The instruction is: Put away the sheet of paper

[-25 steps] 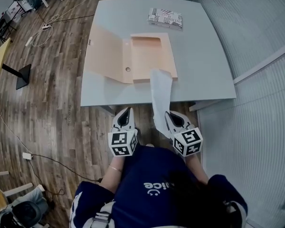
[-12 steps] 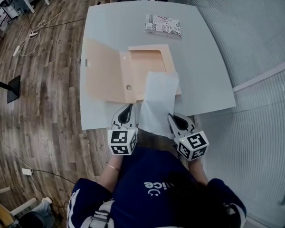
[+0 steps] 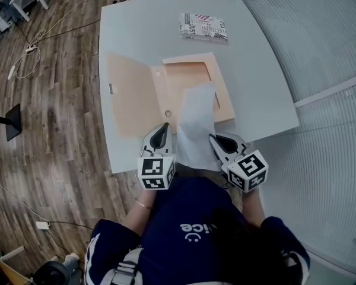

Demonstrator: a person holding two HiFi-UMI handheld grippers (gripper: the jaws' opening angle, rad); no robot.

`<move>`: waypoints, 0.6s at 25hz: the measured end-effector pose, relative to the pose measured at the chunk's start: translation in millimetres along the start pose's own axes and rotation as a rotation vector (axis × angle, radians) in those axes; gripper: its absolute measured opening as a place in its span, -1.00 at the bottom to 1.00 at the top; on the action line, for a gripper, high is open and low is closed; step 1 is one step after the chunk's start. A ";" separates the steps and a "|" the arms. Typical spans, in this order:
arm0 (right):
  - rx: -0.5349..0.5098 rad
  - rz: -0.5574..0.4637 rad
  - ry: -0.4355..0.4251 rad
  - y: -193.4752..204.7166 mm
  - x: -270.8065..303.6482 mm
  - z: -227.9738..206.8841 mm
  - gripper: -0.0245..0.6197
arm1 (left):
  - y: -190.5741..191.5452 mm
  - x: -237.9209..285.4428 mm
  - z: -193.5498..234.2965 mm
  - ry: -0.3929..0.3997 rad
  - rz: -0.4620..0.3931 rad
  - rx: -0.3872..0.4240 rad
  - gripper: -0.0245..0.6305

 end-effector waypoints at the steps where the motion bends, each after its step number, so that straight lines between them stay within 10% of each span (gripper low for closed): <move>1: 0.002 -0.003 0.003 -3.3 3.8 1.6 -0.90 | -0.6 0.6 1.4 0.009 0.002 -0.004 -0.91; 15: 0.114 -0.065 -0.131 -47.4 46.5 -9.9 -0.90 | -12.0 10.3 13.7 -0.030 -0.009 -0.002 -0.91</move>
Point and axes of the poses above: the fingertips, and each gripper's own axes: x forward along the fingers, z to its left, y out of its underside, the point moved 2 cm from there along -x, backward along the fingers, and after that the axes turned 11 degrees about -z, right-handed, at the moved point
